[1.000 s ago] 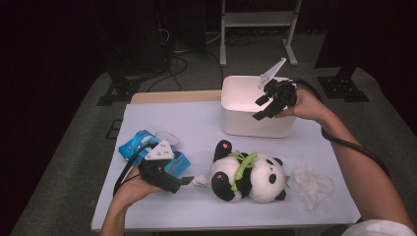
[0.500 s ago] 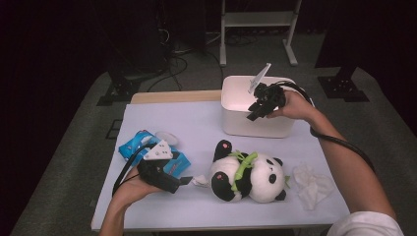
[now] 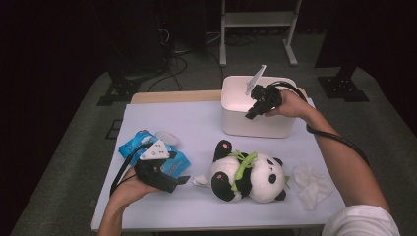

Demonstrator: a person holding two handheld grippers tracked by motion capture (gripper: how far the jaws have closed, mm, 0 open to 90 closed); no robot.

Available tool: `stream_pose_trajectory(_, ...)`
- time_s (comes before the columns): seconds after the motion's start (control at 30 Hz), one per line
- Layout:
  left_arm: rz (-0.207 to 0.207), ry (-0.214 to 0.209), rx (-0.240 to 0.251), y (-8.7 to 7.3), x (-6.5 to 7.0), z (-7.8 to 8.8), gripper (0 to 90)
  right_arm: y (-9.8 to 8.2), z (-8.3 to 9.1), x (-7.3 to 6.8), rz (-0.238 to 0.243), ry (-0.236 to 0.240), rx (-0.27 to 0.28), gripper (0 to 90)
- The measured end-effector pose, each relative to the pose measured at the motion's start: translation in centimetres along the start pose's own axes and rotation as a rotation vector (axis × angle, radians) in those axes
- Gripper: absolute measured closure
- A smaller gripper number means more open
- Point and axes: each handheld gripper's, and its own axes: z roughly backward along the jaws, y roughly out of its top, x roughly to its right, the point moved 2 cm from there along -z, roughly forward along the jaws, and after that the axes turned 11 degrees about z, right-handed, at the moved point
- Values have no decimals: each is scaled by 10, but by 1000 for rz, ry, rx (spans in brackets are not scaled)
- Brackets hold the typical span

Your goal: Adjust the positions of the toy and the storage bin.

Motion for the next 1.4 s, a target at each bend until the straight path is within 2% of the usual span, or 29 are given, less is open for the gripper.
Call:
stream_pose_trajectory(0.17,1,-2,-4,-1,0,-1,97,3,-1,-4,6,20,11,866)
stream_pose_trajectory(0.77,-8,-11,-27,-2,4,-9,97,21,-7,-51,78,49,78,867)
stream_pose_trajectory(1.1,-13,-7,-29,-1,5,-8,97,31,-9,-76,125,74,81,867)
stream_pose_trajectory(1.4,-16,-13,-34,-1,6,-9,97,35,-10,-88,143,84,84,867)
